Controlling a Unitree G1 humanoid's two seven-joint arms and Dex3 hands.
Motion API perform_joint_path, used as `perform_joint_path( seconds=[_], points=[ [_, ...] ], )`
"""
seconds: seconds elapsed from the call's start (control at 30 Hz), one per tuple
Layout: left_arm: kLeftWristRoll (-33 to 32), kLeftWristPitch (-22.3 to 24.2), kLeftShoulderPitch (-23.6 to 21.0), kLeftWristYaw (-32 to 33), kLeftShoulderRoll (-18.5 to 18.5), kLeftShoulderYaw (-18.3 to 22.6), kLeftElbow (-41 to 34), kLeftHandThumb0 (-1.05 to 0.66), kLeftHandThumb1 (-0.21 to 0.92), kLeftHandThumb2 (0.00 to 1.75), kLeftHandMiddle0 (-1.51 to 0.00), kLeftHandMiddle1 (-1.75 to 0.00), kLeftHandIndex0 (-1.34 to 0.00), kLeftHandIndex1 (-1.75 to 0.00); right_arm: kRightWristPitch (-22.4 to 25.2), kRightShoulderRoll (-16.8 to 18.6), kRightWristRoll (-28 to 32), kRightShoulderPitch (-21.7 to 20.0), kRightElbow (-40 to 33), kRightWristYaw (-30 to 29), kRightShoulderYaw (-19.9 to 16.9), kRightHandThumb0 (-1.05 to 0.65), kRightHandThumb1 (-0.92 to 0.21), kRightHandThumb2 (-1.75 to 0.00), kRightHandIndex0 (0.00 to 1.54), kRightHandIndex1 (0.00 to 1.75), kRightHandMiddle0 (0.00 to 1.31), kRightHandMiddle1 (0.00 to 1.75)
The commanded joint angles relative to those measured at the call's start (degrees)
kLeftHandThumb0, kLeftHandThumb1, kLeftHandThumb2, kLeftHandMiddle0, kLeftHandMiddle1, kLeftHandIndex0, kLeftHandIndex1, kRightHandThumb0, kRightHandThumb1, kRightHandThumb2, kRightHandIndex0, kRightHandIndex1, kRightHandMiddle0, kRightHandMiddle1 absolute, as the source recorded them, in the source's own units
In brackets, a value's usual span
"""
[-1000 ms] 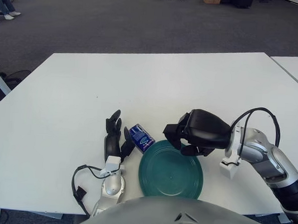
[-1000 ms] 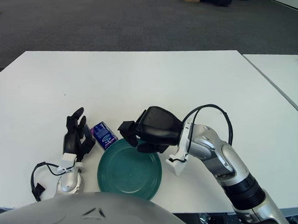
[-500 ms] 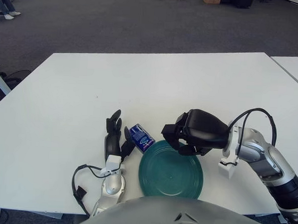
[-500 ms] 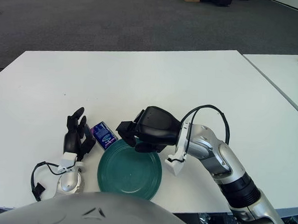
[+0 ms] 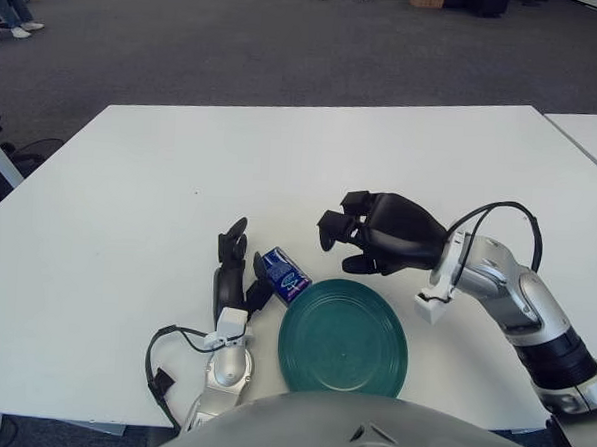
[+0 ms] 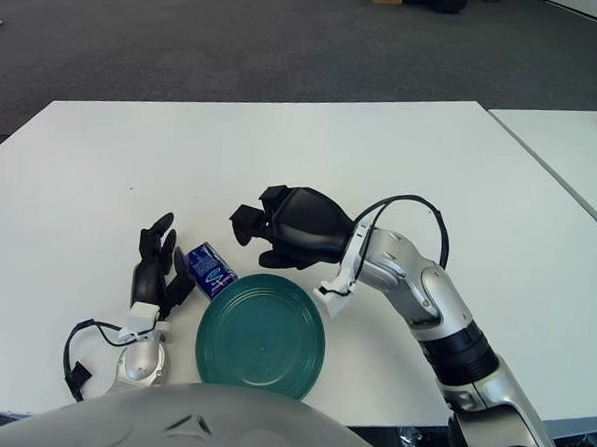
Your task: Put the gum into the plate.
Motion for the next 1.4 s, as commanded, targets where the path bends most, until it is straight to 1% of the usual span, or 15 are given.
perform_joint_path(
  seconds=[0.0, 0.07, 0.2, 0.3, 0.43, 0.5, 0.63, 0.73, 0.87, 0.97, 1.03, 1.13, 1.17, 1.23, 1.37],
  points=[
    [3.24, 3.16, 1.74, -3.19, 4.65, 3.33, -9.59, -0.82, 0.92, 0.91, -0.41, -0.03, -0.01, -0.83, 0.84, -0.07, -1.38, -1.81, 1.47, -0.65, -0.53, -0.74, -0.92, -0.70, 0.39, 0.43, 0.00, 0.89],
    [4.02, 5.47, 2.07, -5.75, 6.78, 5.29, -14.05, -0.84, 0.92, 0.89, -0.42, -0.03, -0.01, -0.83, 1.22, -0.12, -1.52, -2.19, 2.05, -0.58, -0.59, -0.74, -0.92, -0.71, 0.39, 0.37, 0.00, 0.86],
    [2.41, 11.19, -0.23, -14.32, 12.24, 9.01, -21.73, -0.84, 0.92, 0.83, -0.38, -0.01, 0.00, -0.82, 2.00, -2.83, 2.78, -1.66, 4.96, 0.71, -3.11, -0.73, -0.92, -0.68, 0.40, 0.30, 0.00, 0.83],
    [1.74, 12.75, -1.99, -18.48, 15.92, 11.36, -23.92, -0.84, 0.92, 0.76, -0.34, -0.01, 0.00, -0.80, 2.88, -4.25, 3.99, -1.36, 8.46, 1.18, -4.05, -0.73, -0.92, -0.67, 0.42, 0.26, 0.00, 0.85],
    [2.02, 13.18, -3.92, -23.86, 21.54, 13.78, -25.82, -0.85, 0.92, 0.68, -0.30, 0.00, 0.00, -0.77, 3.67, -5.03, 4.30, -2.90, 15.89, -0.10, -4.73, -0.74, -0.92, -0.68, 0.45, 0.25, 0.00, 0.88],
    [2.15, 13.16, -4.04, -25.41, 22.93, 14.13, -26.32, -0.85, 0.92, 0.65, -0.29, 0.00, 0.00, -0.76, 4.06, -4.80, 4.12, -3.93, 18.37, -0.78, -4.69, -0.75, -0.92, -0.68, 0.46, 0.25, 0.00, 0.88],
    [2.47, 13.28, -3.96, -28.48, 25.50, 14.60, -27.82, -0.85, 0.92, 0.59, -0.28, 0.00, 0.00, -0.73, 5.79, -4.28, 2.56, -6.76, 28.09, -4.39, -4.51, -0.77, -0.92, -0.69, 0.47, 0.24, 0.00, 0.84],
    [2.45, 13.10, -3.92, -30.16, 26.49, 15.03, -28.62, -0.85, 0.92, 0.57, -0.27, 0.00, 0.00, -0.70, 8.47, -3.78, 3.06, -6.81, 32.03, -5.80, -4.91, -0.79, -0.92, -0.71, 0.45, 0.22, 0.00, 0.81],
    [2.32, 12.92, -3.52, -31.34, 26.86, 15.68, -29.31, -0.85, 0.92, 0.54, -0.27, 0.00, 0.00, -0.69, 11.25, -2.78, 6.16, -5.23, 33.89, -6.50, -6.22, -0.81, -0.92, -0.72, 0.45, 0.15, 0.00, 0.78],
    [1.64, 12.59, -3.02, -31.87, 27.05, 16.55, -29.69, -0.85, 0.92, 0.53, -0.28, 0.00, 0.00, -0.70, 17.49, 1.43, 16.25, -0.15, 32.61, -4.83, -10.90, -0.80, -0.92, -0.72, 0.45, 0.13, 0.00, 0.79],
    [1.21, 12.51, -2.80, -32.17, 27.03, 16.98, -29.84, -0.85, 0.92, 0.53, -0.28, 0.00, 0.00, -0.72, 20.74, 3.12, 20.73, 1.99, 30.96, -3.63, -12.59, -0.78, -0.92, -0.70, 0.45, 0.12, 0.00, 0.79],
    [0.26, 12.55, -2.52, -32.42, 26.55, 17.29, -29.73, -0.85, 0.92, 0.53, -0.28, 0.00, 0.00, -0.74, 29.61, 8.40, 32.60, 8.02, 24.66, -1.87, -17.24, -0.74, -0.92, -0.70, 0.46, 0.10, 0.00, 0.80],
    [-0.03, 12.37, -2.48, -32.29, 26.31, 17.30, -29.48, -0.85, 0.92, 0.54, -0.28, 0.00, 0.00, -0.74, 33.23, 11.00, 37.75, 9.42, 23.82, -1.60, -19.40, -0.72, -0.92, -0.69, 0.46, 0.10, 0.00, 0.80],
    [-0.06, 11.68, -2.58, -31.81, 26.12, 17.27, -28.84, -0.84, 0.92, 0.54, -0.29, 0.00, 0.00, -0.76, 38.25, 14.97, 44.02, 11.82, 21.83, -2.41, -21.77, -0.67, -0.92, -0.68, 0.49, 0.11, 0.02, 0.82],
    [2.94, 8.77, -3.81, -30.23, 26.62, 16.14, -26.88, -0.84, 0.92, 0.57, -0.29, 0.00, 0.00, -0.77, 43.07, 20.83, 48.69, 18.79, 15.38, -6.36, -22.47, -0.62, -0.92, -0.69, 0.51, 0.11, 0.03, 0.84]
  ],
)
